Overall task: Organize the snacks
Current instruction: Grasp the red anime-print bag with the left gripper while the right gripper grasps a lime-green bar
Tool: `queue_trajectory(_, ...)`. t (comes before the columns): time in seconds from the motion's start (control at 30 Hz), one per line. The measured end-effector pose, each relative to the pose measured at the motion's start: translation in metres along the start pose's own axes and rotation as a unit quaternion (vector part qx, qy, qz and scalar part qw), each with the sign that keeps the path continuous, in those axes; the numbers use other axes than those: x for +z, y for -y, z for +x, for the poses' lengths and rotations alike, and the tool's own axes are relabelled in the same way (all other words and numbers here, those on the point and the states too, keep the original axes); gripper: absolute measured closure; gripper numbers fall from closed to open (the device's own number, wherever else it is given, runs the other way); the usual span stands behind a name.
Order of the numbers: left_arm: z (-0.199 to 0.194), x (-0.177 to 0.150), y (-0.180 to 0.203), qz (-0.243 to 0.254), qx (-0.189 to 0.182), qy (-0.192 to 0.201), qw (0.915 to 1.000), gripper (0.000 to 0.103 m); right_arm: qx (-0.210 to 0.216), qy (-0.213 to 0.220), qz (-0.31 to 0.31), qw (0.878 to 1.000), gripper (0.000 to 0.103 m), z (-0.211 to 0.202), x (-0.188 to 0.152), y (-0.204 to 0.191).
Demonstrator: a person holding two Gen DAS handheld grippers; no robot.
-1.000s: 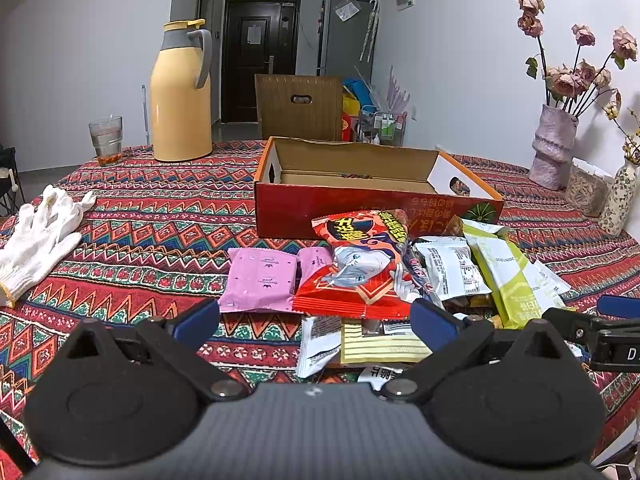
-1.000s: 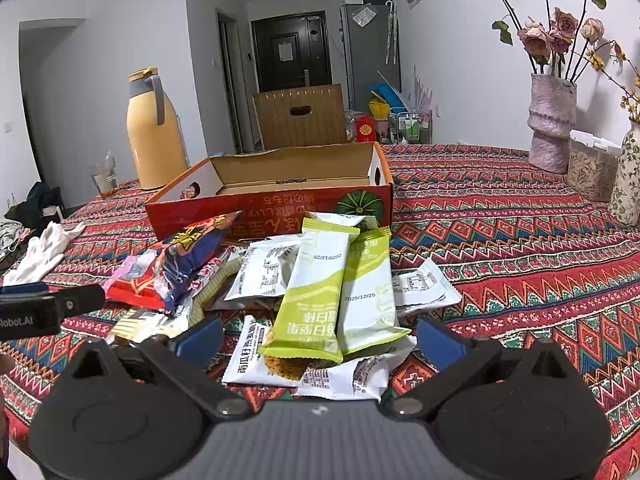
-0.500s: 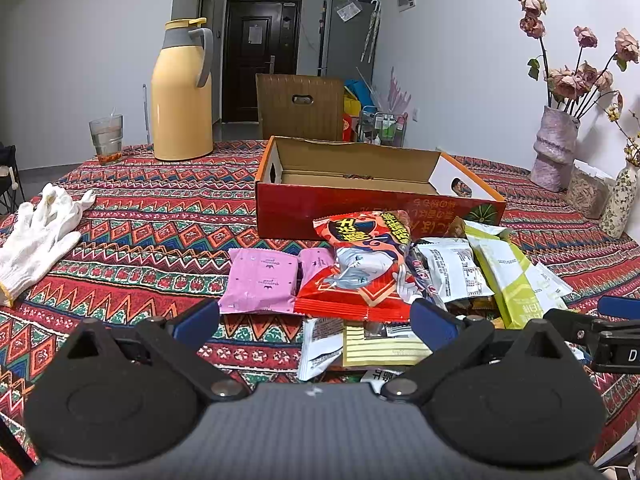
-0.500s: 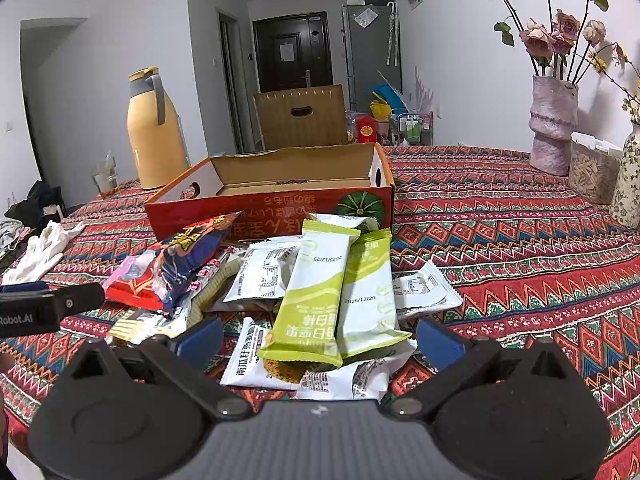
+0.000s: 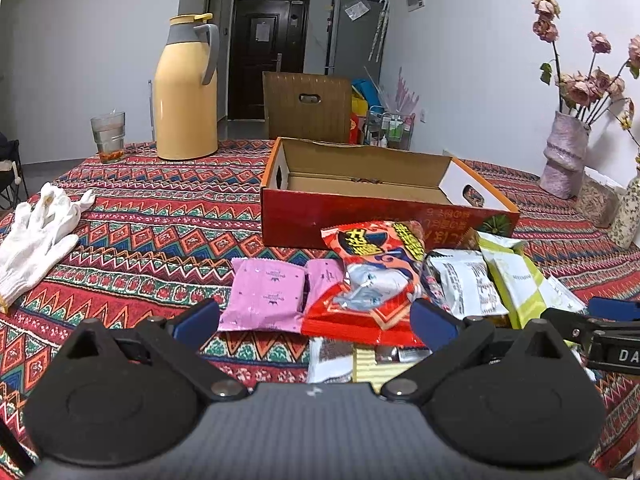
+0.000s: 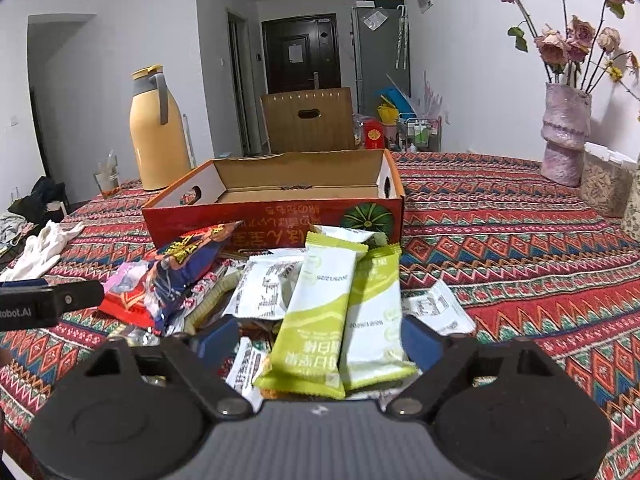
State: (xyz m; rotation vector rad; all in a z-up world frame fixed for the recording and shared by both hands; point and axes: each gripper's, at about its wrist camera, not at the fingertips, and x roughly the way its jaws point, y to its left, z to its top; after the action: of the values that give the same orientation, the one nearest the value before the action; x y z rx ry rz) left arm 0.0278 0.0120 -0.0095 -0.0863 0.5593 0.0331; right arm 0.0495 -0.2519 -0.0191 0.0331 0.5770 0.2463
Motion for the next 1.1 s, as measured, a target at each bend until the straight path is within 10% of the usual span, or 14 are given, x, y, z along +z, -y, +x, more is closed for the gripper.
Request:
queue_trajectory(0.7, 0.033, 0.019, 0.012, 0.007, -0.001, -0.022, 0.9997, 0.0, 0.021, -0.052, 0.015, 0.998, 0.065, 0.061, 0.015, 0.002)
queue_trajectory(1.1, 0.058, 0.032, 0.031, 0.018, -0.026, -0.057, 0.9979, 0.0, 0.033, -0.001, 0.045, 0.998, 0.067, 0.038, 0.021, 0.018)
